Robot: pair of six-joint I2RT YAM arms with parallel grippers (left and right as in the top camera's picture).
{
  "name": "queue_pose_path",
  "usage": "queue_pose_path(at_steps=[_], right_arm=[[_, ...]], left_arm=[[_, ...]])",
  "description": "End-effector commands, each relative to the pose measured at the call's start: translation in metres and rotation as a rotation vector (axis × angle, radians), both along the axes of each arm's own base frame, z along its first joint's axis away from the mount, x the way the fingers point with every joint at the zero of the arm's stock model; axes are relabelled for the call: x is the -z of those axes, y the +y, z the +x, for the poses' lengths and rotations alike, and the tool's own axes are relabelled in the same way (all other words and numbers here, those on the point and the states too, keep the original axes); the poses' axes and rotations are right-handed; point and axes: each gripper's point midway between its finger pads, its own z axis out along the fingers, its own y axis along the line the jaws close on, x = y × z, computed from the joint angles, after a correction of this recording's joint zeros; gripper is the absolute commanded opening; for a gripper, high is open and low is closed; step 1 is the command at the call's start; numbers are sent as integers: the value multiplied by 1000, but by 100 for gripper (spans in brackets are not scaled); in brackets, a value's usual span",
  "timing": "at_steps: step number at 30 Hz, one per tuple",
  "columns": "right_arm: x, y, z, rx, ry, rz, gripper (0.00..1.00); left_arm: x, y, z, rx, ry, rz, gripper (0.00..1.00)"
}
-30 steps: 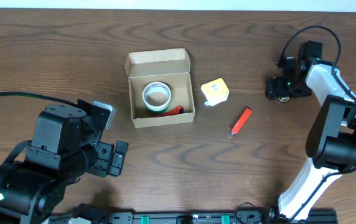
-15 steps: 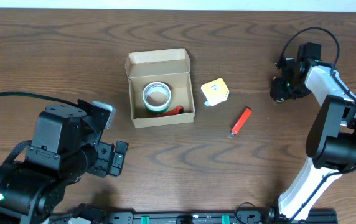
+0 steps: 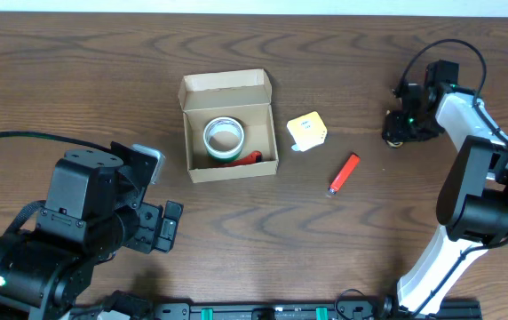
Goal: Pack container
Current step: 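Carry the correction-tape dispenser into the box and release it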
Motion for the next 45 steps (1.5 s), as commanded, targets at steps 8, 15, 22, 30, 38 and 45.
queue_pose_path(at_steps=[8,15,22,30,38,45], right_arm=[[-130,65,40,-117,-238,220,33],[-186,152,26,-247,-314,277,33],[-183,249,-5,-349,-242,299,36],[-157,300,-34,-307,-194,113,35],[-120,322,-45,-226,-121,55,33],[-94,324,-47,-215,-68,25,33]], left_arm=[[-2,1,0,9,-8,6,95],[-2,1,0,9,-8,6,95],[-2,1,0,9,-8,6,95],[-2,1,0,9,-8,6,95],[-2,1,0,9,-8,6,95],[-2,1,0,9,-8,6,95]])
